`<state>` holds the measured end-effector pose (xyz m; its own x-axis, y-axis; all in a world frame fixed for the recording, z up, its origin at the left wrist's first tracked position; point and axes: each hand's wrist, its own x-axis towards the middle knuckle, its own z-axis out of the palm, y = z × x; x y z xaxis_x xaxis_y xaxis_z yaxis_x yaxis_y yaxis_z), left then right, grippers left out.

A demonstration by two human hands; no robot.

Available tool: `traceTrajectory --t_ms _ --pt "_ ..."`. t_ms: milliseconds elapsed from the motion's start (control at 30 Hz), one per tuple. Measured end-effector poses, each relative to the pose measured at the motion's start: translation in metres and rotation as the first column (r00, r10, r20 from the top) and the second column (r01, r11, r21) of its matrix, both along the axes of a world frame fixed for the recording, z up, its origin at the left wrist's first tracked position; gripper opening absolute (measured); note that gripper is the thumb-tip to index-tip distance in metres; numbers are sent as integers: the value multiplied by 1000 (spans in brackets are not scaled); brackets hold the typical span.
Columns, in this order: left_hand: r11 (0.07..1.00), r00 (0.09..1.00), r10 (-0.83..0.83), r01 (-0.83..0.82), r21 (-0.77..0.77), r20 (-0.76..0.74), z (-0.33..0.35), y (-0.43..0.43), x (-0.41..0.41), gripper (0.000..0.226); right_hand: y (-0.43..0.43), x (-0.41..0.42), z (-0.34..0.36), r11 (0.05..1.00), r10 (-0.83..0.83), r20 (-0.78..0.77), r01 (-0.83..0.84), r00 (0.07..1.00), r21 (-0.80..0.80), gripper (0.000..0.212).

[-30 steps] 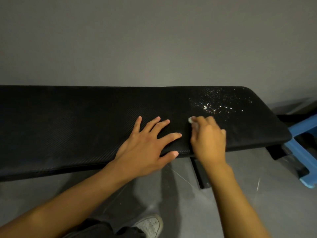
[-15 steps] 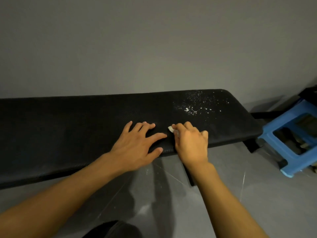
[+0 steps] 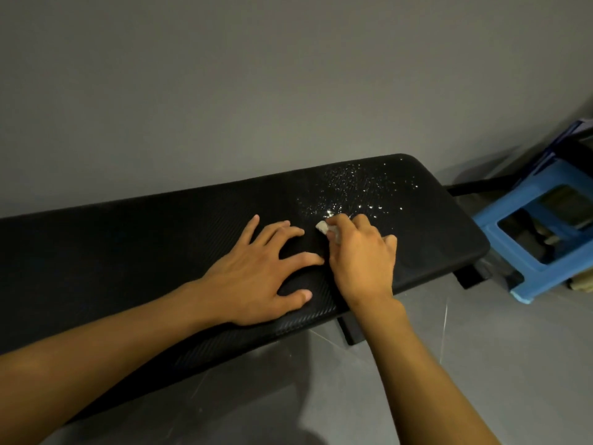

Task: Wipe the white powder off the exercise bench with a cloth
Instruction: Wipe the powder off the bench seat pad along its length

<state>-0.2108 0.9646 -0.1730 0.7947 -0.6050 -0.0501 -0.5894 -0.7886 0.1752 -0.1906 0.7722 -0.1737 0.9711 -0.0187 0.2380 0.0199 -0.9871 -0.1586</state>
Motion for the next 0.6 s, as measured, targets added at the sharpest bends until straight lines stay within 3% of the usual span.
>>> traceTrajectory --t_ms 67,167,300,433,600 --pt "1000 1000 12 -12 -6 -3 -1 0 0 58 -6 -5 -7 993 115 40 -116 993 27 24" --pt "999 999 35 -35 -26 0 -2 0 0 60 -19 -21 -14 962 273 110 -268 956 -61 23" --pt "998 998 59 -59 -13 33 -9 2 -5 63 -29 -1 -5 951 251 144 -216 957 -222 26" --pt "998 997 59 -61 34 44 -13 3 -10 62 -21 41 -1 978 180 84 -170 980 -117 29" --pt "997 998 48 -50 65 27 -7 2 -12 62 -26 12 -7 906 424 81 -421 902 -48 19"
